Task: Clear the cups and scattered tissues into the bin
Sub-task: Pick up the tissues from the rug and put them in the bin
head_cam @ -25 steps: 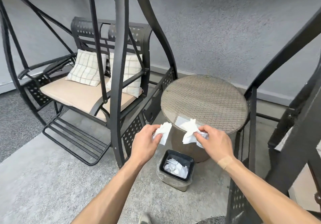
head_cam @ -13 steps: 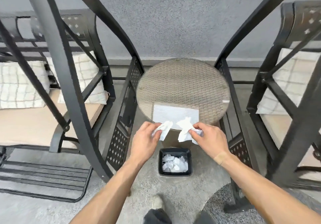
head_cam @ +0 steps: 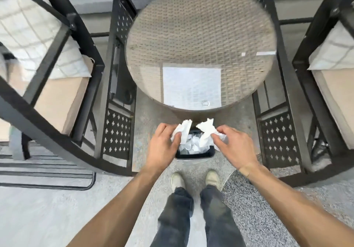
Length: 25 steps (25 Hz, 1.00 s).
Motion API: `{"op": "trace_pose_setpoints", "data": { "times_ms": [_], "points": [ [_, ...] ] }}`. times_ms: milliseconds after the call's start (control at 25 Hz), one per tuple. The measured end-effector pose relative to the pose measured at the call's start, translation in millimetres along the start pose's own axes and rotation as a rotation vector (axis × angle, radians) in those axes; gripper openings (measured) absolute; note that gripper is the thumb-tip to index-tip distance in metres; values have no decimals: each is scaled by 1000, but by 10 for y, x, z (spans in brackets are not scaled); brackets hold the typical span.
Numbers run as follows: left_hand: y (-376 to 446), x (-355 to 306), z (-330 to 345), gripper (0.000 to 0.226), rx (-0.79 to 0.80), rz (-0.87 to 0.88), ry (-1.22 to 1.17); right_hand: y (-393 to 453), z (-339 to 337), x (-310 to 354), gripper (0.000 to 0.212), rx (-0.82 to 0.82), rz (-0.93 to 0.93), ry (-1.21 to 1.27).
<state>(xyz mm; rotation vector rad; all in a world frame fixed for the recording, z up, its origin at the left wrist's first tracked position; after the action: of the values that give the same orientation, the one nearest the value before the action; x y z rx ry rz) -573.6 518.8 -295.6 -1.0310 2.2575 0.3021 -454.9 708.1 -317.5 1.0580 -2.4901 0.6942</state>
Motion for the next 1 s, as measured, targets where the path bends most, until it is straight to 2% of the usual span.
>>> {"op": "trace_pose_setpoints", "data": {
  "times_ms": [120, 480, 600, 800, 1000],
  "points": [
    [62, 336, 475, 26, 31, -83, -24, 195, 488, -359, 31, 75, 33, -31],
    [222, 1688, 2059, 33, 186, -243, 77, 835, 2139, -1138, 27, 126, 98, -120],
    [255, 2058, 2497, 37, 280, -284, 133, 999, 2581, -1325, 28, 135, 122, -184],
    [313, 2404, 2888, 41, 367, -324, 205, 1218, 3034, -1431, 27, 109, 93, -355],
    [418, 2435, 3041, 43, 389, -285, 268, 1302, 3169, -1466, 24, 69, 54, -508]
  ]
}}
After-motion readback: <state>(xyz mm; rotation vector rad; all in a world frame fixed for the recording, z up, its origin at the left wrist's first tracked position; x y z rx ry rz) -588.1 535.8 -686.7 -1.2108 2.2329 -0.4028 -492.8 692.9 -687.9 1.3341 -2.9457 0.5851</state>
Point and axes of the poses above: each hand's wrist, its own y-axis towards the middle knuckle, its own z-axis out of the palm, x = y × z, the point moved 4 cm from there along y, towards the middle knuckle, and after that the axes turned 11 degrees about z, right-handed, at the moved point
